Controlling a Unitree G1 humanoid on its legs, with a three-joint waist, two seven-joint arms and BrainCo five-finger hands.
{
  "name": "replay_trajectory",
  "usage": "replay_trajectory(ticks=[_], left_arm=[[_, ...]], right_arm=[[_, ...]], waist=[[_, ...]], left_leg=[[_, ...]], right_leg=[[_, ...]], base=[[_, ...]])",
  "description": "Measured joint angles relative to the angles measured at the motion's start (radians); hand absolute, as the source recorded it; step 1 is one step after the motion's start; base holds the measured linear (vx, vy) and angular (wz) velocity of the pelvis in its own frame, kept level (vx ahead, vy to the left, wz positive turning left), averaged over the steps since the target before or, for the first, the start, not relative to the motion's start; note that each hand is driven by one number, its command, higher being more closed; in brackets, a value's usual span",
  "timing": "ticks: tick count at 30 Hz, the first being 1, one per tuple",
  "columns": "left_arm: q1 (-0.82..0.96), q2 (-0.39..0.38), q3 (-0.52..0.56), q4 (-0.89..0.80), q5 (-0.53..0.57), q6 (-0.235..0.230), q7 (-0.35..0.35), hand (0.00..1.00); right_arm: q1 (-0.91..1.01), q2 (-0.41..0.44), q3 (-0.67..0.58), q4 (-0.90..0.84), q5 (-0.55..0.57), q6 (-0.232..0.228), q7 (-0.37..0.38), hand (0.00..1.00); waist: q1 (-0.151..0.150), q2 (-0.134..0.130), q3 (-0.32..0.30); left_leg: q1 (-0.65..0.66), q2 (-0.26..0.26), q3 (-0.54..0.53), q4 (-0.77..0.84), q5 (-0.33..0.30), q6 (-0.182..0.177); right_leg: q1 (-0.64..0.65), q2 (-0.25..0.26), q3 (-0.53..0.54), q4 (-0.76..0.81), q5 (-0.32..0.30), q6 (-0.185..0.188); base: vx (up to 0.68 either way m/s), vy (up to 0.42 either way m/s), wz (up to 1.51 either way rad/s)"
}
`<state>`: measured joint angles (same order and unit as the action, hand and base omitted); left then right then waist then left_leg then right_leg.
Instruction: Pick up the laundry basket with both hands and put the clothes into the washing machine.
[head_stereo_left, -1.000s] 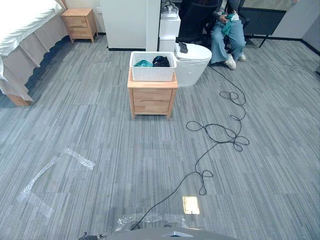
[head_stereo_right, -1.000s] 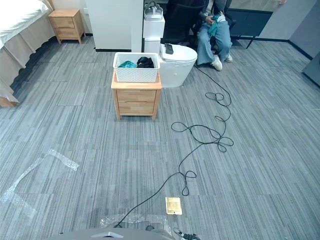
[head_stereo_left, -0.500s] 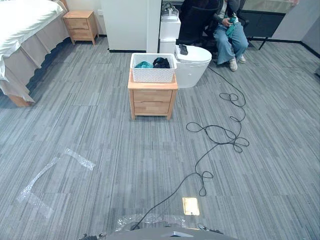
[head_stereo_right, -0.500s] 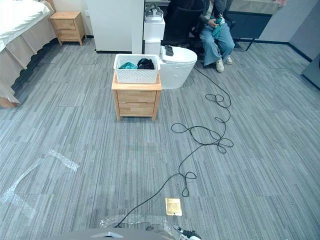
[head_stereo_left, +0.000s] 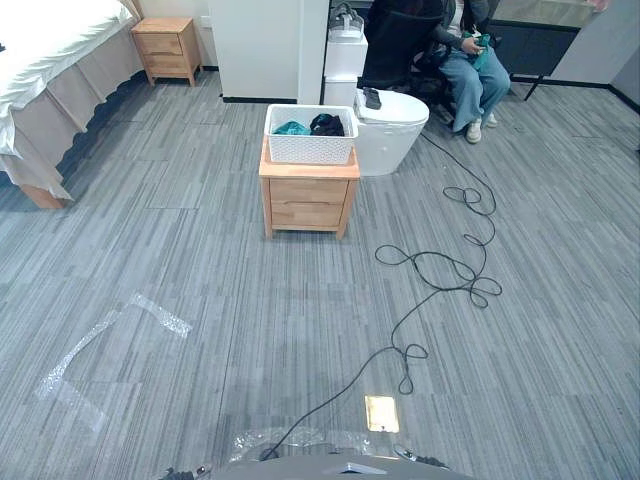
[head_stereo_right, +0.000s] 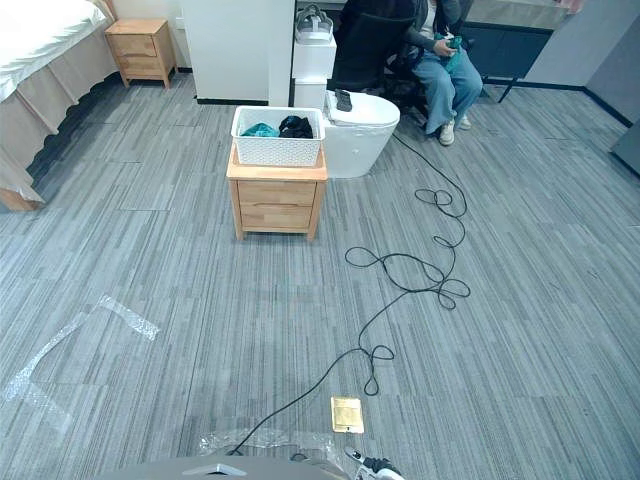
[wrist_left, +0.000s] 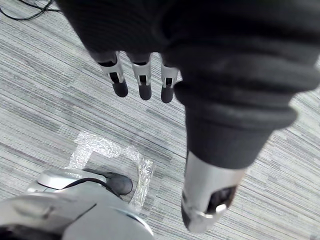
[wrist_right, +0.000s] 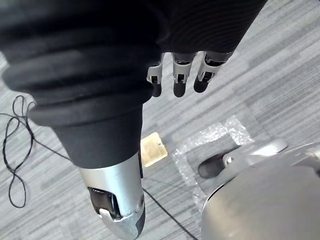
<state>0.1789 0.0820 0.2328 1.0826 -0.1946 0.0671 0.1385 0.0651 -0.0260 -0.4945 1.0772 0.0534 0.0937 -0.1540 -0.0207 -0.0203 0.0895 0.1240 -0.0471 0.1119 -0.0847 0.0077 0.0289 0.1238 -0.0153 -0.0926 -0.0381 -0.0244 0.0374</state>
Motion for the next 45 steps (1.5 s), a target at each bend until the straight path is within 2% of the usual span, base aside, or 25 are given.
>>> replay_trajectory(ticks=[10, 15, 19, 20, 22, 23, 25, 26, 28, 30, 31, 32, 33, 34, 35, 37, 38, 39, 40, 41, 42, 43, 44, 45], left_arm=[[-0.004, 0.002, 0.0, 0.008, 0.001, 0.0, 0.002, 0.0], [-0.012, 0.004, 0.0, 0.009, 0.002, 0.0, 0.002, 0.0], [-0.021, 0.008, 0.0, 0.009, 0.001, 0.0, 0.003, 0.0], [-0.024, 0.009, 0.0, 0.008, 0.001, 0.0, 0.003, 0.0], [-0.03, 0.009, 0.001, 0.008, 0.001, 0.0, 0.003, 0.0], [-0.034, 0.003, 0.001, 0.008, 0.001, 0.0, 0.005, 0.0], [-0.045, -0.005, 0.026, 0.006, 0.001, 0.001, 0.008, 0.0], [-0.053, -0.004, 0.052, 0.004, 0.001, 0.001, 0.009, 0.0], [-0.054, -0.004, 0.083, 0.004, 0.001, 0.005, 0.01, 0.0], [-0.064, -0.008, 0.092, 0.004, 0.001, 0.013, 0.011, 0.0], [-0.067, -0.008, 0.094, 0.006, 0.002, 0.013, 0.01, 0.0], [-0.076, -0.01, 0.099, 0.006, 0.002, 0.013, 0.01, 0.0], [-0.09, -0.01, 0.099, 0.006, 0.003, 0.014, 0.01, 0.0], [-0.093, -0.01, 0.1, 0.006, 0.004, 0.013, 0.01, 0.0], [-0.104, -0.012, 0.103, 0.006, 0.005, 0.014, 0.009, 0.0], [-0.112, -0.026, 0.13, 0.004, 0.005, 0.014, 0.008, 0.0], [-0.114, -0.045, 0.151, -0.007, 0.005, 0.014, 0.007, 0.0], [-0.113, -0.058, 0.16, -0.011, 0.005, 0.014, 0.007, 0.0], [-0.12, -0.076, 0.16, -0.01, 0.005, 0.015, 0.006, 0.0], [-0.124, -0.094, 0.169, -0.015, 0.0, 0.015, -0.001, 0.0], [-0.133, -0.104, 0.184, -0.035, 0.0, 0.018, -0.001, 0.0], [-0.132, -0.108, 0.19, -0.041, -0.004, 0.018, -0.001, 0.0], [-0.129, -0.11, 0.196, -0.049, -0.019, 0.018, -0.001, 0.0], [-0.129, -0.109, 0.197, -0.05, -0.022, 0.017, -0.001, 0.0]], right_arm=[[-0.002, 0.001, 0.0, 0.001, 0.0, 0.0, 0.0, 0.0], [-0.019, -0.001, 0.001, 0.002, -0.001, 0.001, 0.0, 0.0], [-0.03, 0.0, 0.001, 0.001, -0.003, 0.002, -0.002, 0.0], [-0.032, 0.0, -0.001, 0.001, -0.003, 0.002, -0.002, 0.0], [-0.038, 0.001, -0.022, -0.002, 0.0, 0.001, -0.003, 0.0], [-0.038, 0.003, -0.043, -0.005, 0.024, 0.0, -0.003, 0.0], [-0.036, 0.014, -0.072, -0.042, 0.065, -0.002, -0.007, 0.0], [-0.028, 0.027, -0.077, -0.079, 0.101, -0.004, -0.01, 0.0], [-0.012, 0.046, -0.078, -0.114, 0.141, -0.009, -0.015, 0.0], [0.001, 0.053, -0.101, -0.118, 0.158, -0.014, -0.035, 0.0], [0.0, 0.055, -0.112, -0.117, 0.166, -0.015, -0.039, 0.0], [-0.005, 0.059, -0.122, -0.116, 0.188, -0.015, -0.045, 0.0], [-0.005, 0.064, -0.147, -0.106, 0.188, -0.011, -0.047, 0.0], [-0.004, 0.065, -0.153, -0.104, 0.188, -0.01, -0.048, 0.0], [-0.002, 0.067, -0.169, -0.094, 0.189, -0.008, -0.052, 0.0], [0.003, 0.076, -0.202, -0.079, 0.189, 0.001, -0.054, 0.0], [0.006, 0.089, -0.238, -0.081, 0.202, -0.002, -0.054, 0.0], [0.006, 0.085, -0.247, -0.084, 0.215, -0.003, -0.054, 0.0], [0.007, 0.081, -0.256, -0.093, 0.22, -0.004, -0.053, 0.0], [-0.007, 0.078, -0.256, -0.099, 0.22, -0.004, -0.053, 0.0], [-0.008, 0.076, -0.255, -0.12, 0.218, -0.006, -0.055, 0.0], [-0.008, 0.074, -0.253, -0.122, 0.219, -0.011, -0.057, 0.0], [-0.012, 0.066, -0.23, -0.126, 0.22, -0.017, -0.058, 0.0], [-0.019, 0.062, -0.216, -0.125, 0.22, -0.02, -0.061, 0.0]], waist=[[-0.001, -0.003, 0.004], [0.005, -0.004, 0.024], [0.003, -0.008, 0.04], [0.004, -0.008, 0.047], [0.005, -0.006, 0.058], [0.007, 0.0, 0.067], [0.014, 0.005, 0.083], [0.009, 0.003, 0.103], [0.006, -0.011, 0.106], [0.006, -0.011, 0.108], [0.004, -0.009, 0.109], [-0.005, -0.006, 0.11], [-0.01, -0.007, 0.111], [-0.011, -0.007, 0.111], [-0.014, -0.007, 0.112], [-0.019, -0.005, 0.112], [-0.037, 0.004, 0.109], [-0.043, 0.025, 0.107], [-0.049, 0.053, 0.103], [-0.045, 0.056, 0.104], [-0.046, 0.07, 0.111], [-0.046, 0.078, 0.115], [-0.035, 0.085, 0.117], [-0.033, 0.086, 0.119]], left_leg=[[-0.001, 0.0, 0.002, 0.0, 0.0, 0.0], [-0.007, 0.003, 0.026, 0.0, -0.002, -0.002], [-0.023, 0.001, 0.032, 0.0, -0.002, 0.0], [-0.025, -0.001, 0.029, 0.0, -0.005, 0.002], [-0.029, -0.005, 0.024, 0.0, -0.013, 0.005], [-0.034, -0.003, 0.022, 0.0, -0.025, 0.022], [-0.025, 0.004, 0.023, 0.0, -0.032, 0.029], [0.0, -0.002, 0.015, 0.005, -0.038, 0.037], [0.032, 0.003, 0.004, 0.007, -0.057, 0.034], [0.063, 0.014, 0.003, 0.007, -0.081, 0.018], [0.071, 0.017, 0.003, 0.007, -0.09, 0.011], [0.085, 0.025, 0.002, 0.007, -0.11, -0.003], [0.104, 0.028, 0.001, 0.007, -0.139, -0.019], [0.109, 0.029, 0.0, 0.007, -0.143, -0.023], [0.132, 0.028, -0.001, 0.007, -0.172, -0.038], [0.166, 0.04, -0.014, 0.023, -0.229, -0.061], [0.177, 0.069, -0.037, 0.064, -0.284, -0.07], [0.179, 0.1, -0.045, 0.091, -0.314, -0.081], [0.154, 0.152, -0.041, 0.184, -0.345, -0.118], [0.098, 0.178, -0.024, 0.315, -0.333, -0.144], [-0.01, 0.218, -0.023, 0.603, -0.251, -0.149], [-0.06, 0.238, -0.026, 0.738, -0.183, -0.148], [-0.149, 0.271, -0.029, 0.966, -0.097, -0.157], [-0.18, 0.281, -0.028, 1.057, -0.096, -0.158]], right_leg=[[0.0, 0.0, 0.001, -0.003, 0.001, -0.001], [-0.011, 0.003, 0.027, -0.011, 0.01, -0.001], [-0.025, 0.002, 0.032, -0.014, 0.018, 0.003], [-0.036, 0.0, 0.03, 0.005, 0.008, 0.015], [-0.08, -0.012, 0.02, 0.097, -0.04, 0.05], [-0.13, -0.021, 0.005, 0.21, -0.072, 0.085], [-0.258, -0.039, -0.028, 0.477, -0.092, 0.073], [-0.36, -0.069, -0.048, 0.691, -0.092, 0.042], [-0.437, -0.103, -0.078, 0.829, -0.127, 0.045], [-0.479, -0.143, -0.155, 0.715, -0.14, 0.045], [-0.482, -0.143, -0.167, 0.653, -0.134, 0.041], [-0.485, -0.137, -0.182, 0.511, -0.096, 0.04], [-0.486, -0.13, -0.198, 0.328, -0.011, 0.045], [-0.486, -0.127, -0.197, 0.289, 0.008, 0.045], [-0.485, -0.122, -0.19, 0.178, 0.068, 0.045], [-0.5, -0.119, -0.144, 0.172, 0.095, 0.027], [-0.503, -0.113, -0.136, 0.233, 0.088, -0.004], [-0.505, -0.094, -0.145, 0.272, 0.114, -0.03], [-0.509, -0.062, -0.169, 0.344, 0.096, -0.057], [-0.51, -0.054, -0.178, 0.381, 0.056, -0.07], [-0.459, -0.036, -0.205, 0.397, 0.001, -0.096], [-0.426, -0.026, -0.207, 0.388, -0.014, -0.107], [-0.355, 0.001, -0.198, 0.36, -0.042, -0.121], [-0.315, 0.012, -0.192, 0.342, -0.046, -0.126]], base=[[-0.03, -0.023, 0.0], [-0.04, -0.026, -0.12], [-0.01, -0.01, -0.08], [-0.02, -0.007, 0.06], [-0.01, 0.007, 0.1], [-0.02, 0.023, 0.05], [-0.01, 0.036, 0.02], [0.08, 0.035, 0.12], [0.17, 0.05, 0.13], [0.24, 0.075, -0.04], [0.31, 0.038, -0.05], [0.44, -0.035, 0.0], [0.38, -0.043, 0.01], [0.52, -0.125, 0.02], [0.38, -0.116, 0.08], [0.58, -0.225, 0.35], [0.6, -0.275, 0.56], [0.68, -0.307, 0.63], [0.67, -0.347, 0.36], [0.82, -0.439, 0.38], [0.69, -0.39, 0.18], [0.72, -0.345, 0.0], [0.69, -0.299, -0.26], [0.67, -0.278, -0.42]])
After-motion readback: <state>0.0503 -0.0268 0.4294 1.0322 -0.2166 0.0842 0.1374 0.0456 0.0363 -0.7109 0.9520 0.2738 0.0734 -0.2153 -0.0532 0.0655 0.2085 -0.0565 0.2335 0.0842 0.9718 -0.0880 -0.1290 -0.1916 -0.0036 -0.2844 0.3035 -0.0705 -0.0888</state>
